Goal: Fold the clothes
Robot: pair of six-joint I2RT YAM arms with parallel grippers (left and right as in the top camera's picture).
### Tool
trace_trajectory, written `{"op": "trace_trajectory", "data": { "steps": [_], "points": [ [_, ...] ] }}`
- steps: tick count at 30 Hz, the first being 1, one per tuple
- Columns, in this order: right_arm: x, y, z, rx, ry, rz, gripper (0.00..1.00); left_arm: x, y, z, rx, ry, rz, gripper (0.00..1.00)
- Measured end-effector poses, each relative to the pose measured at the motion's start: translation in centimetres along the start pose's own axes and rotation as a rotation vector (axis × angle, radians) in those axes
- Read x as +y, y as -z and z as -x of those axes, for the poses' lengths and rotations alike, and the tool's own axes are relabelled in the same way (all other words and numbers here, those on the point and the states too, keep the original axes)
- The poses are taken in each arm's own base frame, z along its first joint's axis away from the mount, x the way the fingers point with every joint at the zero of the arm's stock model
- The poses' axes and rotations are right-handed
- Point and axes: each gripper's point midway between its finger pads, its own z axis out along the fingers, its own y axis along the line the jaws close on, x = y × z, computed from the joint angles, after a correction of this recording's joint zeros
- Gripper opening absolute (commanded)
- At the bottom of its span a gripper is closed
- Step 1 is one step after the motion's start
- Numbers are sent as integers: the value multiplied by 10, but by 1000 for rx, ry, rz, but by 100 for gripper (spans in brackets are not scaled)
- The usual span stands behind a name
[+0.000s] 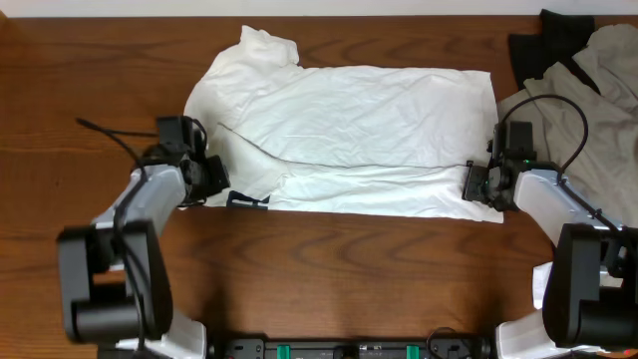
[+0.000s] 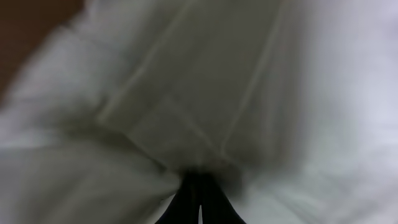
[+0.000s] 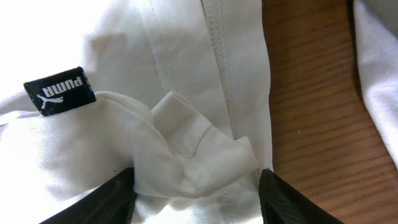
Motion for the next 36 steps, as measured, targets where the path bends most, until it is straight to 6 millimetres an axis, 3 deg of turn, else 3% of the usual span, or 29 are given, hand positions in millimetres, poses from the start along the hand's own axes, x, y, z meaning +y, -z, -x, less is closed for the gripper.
{"op": "trace_trajectory", "data": {
  "steps": [6,13,17,27,36],
  "points": [
    [0,0,-2,10,0,1,63,1,1,-8,70,10,10,6],
    [1,2,-16,67,-21,13,62,14,13,-58,276,72,81,6],
    [0,6,-30,132,-57,10,60,24,17,-74,309,109,136,6],
    [-11,15,-62,259,-188,-63,60,32,19,-79,294,191,188,7],
    [-23,19,-72,287,-274,-145,62,32,19,-80,296,207,193,10]
  ]
}}
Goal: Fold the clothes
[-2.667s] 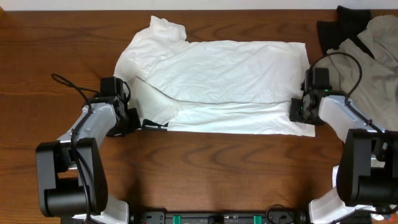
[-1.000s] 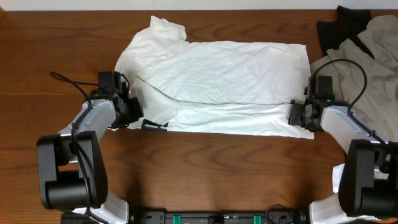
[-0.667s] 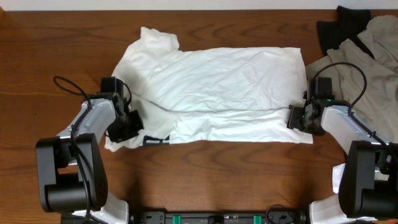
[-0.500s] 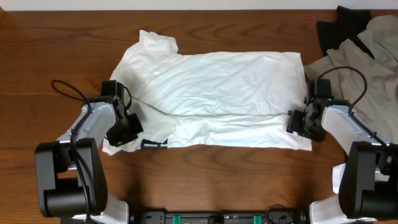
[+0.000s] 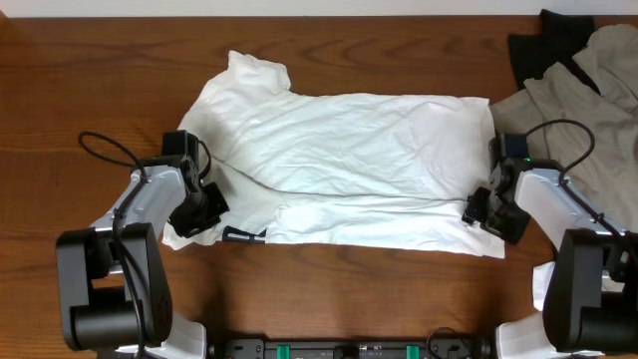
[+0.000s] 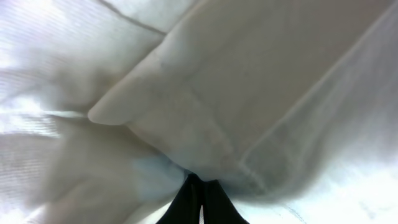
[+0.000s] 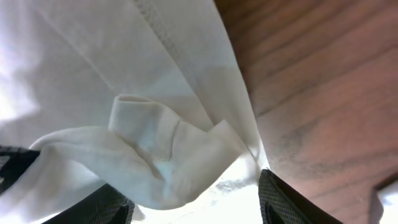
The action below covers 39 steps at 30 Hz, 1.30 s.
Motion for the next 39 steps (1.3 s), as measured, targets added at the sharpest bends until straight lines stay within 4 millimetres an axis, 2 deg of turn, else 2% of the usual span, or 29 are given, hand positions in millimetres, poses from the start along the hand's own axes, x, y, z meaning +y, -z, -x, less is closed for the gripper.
{"op": "trace_trajectory", "data": {
  "steps": [2,8,13,18,22,28,29,32,35,37,39],
  "points": [
    [-3,0,1,5,-20,0,62,0,0,0,1,3,2,17],
    [-20,-3,7,17,-92,2,63,3,0,-3,12,9,14,17],
    [-22,-4,9,14,-84,7,64,4,0,-4,17,9,15,17],
    [-22,-4,9,11,-77,8,65,5,0,-8,33,14,15,6],
    [-21,-3,10,9,-60,13,65,10,2,-21,59,18,14,6],
    [-21,3,11,-12,-40,14,66,23,6,-52,92,20,25,7],
    [-22,5,10,-14,-36,10,66,24,11,-54,74,19,16,10],
    [-23,23,10,-60,-23,15,67,18,36,-43,-49,7,-39,44],
    [-22,58,20,-176,-19,64,68,12,63,-34,-183,-3,-100,57],
    [-21,84,28,-268,-24,106,69,9,80,-27,-263,-4,-136,60],
    [-22,112,35,-371,-19,151,70,5,94,-21,-334,-8,-169,68]
  ]
}}
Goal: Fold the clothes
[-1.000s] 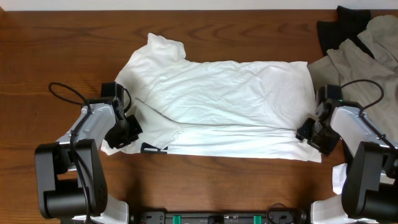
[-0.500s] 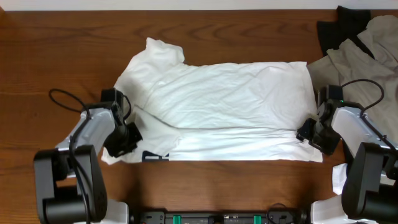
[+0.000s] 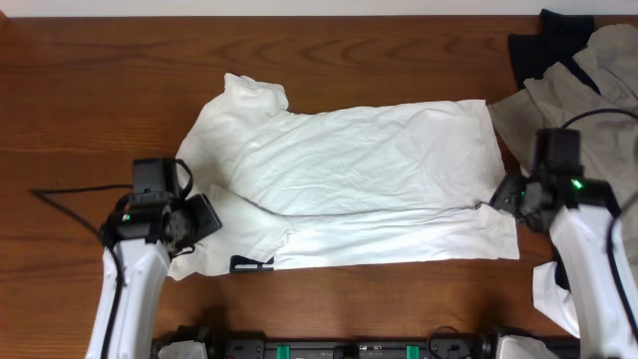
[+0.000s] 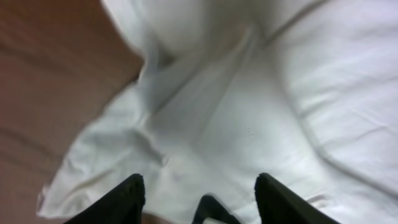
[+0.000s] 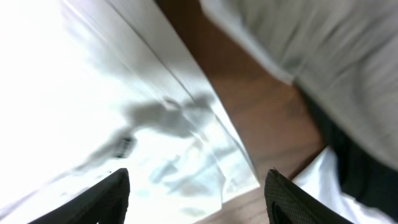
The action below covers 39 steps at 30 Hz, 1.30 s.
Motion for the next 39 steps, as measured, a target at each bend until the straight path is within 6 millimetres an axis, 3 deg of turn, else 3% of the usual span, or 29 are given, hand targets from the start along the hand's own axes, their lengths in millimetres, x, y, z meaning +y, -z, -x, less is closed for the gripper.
{"op": "trace_trajectory", "data": {
  "steps": [8,12,15,19,23,29,31,34,39],
  "points": [
    [27,73,37,-310,120,233,71,-50,56,63,-209,-109,-183,78],
    [35,87,33,-332,166,303,72,-80,77,114,-267,-176,-225,80],
    [38,84,23,-290,189,322,72,-102,73,148,-260,-224,-254,80],
    [39,77,14,-236,202,324,72,-130,39,190,-216,-272,-295,78],
    [39,73,10,-206,208,325,72,-146,-18,218,-173,-303,-320,74],
    [39,70,7,-186,213,320,72,-156,-102,221,-108,-315,-386,73],
    [38,70,6,-183,213,319,72,-156,-121,220,-98,-315,-395,73],
    [38,70,4,-176,215,319,72,-157,-139,224,-110,-319,-404,73],
    [38,70,3,-172,217,318,72,-154,-150,226,-121,-323,-383,72]
  ]
}}
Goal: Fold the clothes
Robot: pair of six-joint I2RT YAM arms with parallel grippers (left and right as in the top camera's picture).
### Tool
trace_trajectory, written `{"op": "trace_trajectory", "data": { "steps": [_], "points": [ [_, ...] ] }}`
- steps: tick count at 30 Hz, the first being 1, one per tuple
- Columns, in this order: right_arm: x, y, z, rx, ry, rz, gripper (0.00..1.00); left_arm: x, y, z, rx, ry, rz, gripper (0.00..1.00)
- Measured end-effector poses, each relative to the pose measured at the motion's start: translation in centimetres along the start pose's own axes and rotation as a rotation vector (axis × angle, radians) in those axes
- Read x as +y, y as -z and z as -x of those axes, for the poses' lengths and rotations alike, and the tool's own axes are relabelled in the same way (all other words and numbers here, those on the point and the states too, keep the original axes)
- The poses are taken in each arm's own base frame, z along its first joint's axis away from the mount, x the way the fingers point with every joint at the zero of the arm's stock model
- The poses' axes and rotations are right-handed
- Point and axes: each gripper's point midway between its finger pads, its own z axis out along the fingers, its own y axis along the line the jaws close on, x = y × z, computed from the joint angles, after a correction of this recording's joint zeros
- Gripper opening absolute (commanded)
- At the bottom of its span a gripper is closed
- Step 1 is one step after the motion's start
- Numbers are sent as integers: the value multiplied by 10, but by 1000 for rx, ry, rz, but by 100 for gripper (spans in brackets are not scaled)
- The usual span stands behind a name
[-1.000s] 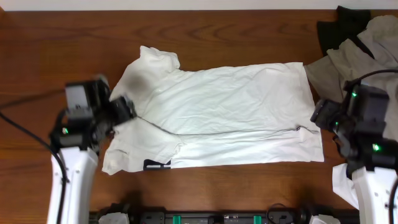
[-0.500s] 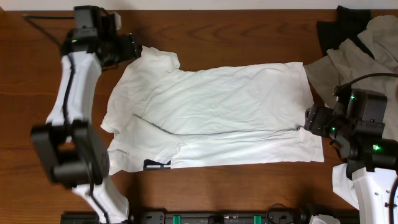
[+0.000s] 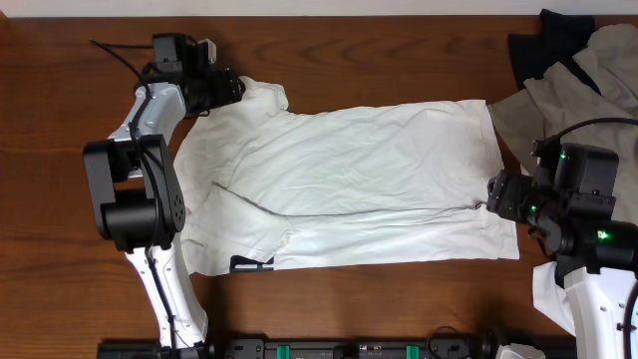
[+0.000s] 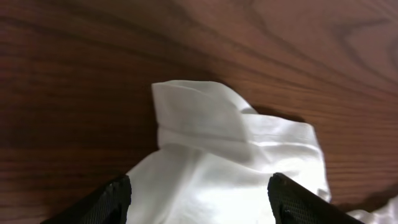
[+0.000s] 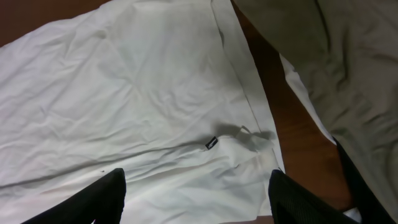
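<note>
A white T-shirt (image 3: 349, 179) lies spread across the middle of the table, its near long edge folded over, with a small black tag (image 5: 211, 142) near its right hem. My left gripper (image 3: 231, 88) is open at the shirt's far left corner, and the crumpled sleeve (image 4: 205, 118) lies just ahead of its fingers (image 4: 115, 199). At the shirt's right edge my right gripper (image 3: 495, 196) is open above the hem (image 5: 249, 112), holding nothing.
A pile of grey and black clothes (image 3: 583, 70) sits at the back right, and its grey cloth (image 5: 336, 68) reaches close to the shirt's right hem. A white cloth (image 3: 546, 289) lies at the front right. Brown wooden table (image 3: 60, 150) surrounds the shirt.
My left gripper has moved from the shirt's front left corner to the far left sleeve and is still open. The right gripper stays open by the right hem, now higher. The shirt lies unchanged.
Both grippers were shut on the shirt's near edge, one at each end. Then they held it nearer the table's front. Then both were open and the shirt lay flat. Now the left gripper is at the far sleeve.
</note>
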Motion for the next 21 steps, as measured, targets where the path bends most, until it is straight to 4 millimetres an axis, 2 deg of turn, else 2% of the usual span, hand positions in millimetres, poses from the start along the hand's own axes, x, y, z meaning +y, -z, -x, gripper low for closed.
{"op": "trace_trajectory", "data": {
  "steps": [10,11,12,14,15,17,21],
  "points": [
    [0,-1,0,5,-1,-1,72,19,0,-8,27,-35,101,72],
    [0,-1,0,5,-1,-1,72,20,-2,-10,36,-35,106,69],
    [0,-1,0,5,-1,-1,71,22,-5,-14,49,-32,109,65],
    [0,-1,0,5,0,-1,69,24,-5,-15,57,-40,116,49],
    [0,-1,0,5,0,-1,67,25,-6,-16,64,-36,122,37],
    [0,-1,0,4,3,-1,62,28,-7,-18,73,-33,128,6],
    [1,-4,6,-16,7,2,41,23,-8,-24,95,-28,93,6]
  ]
}}
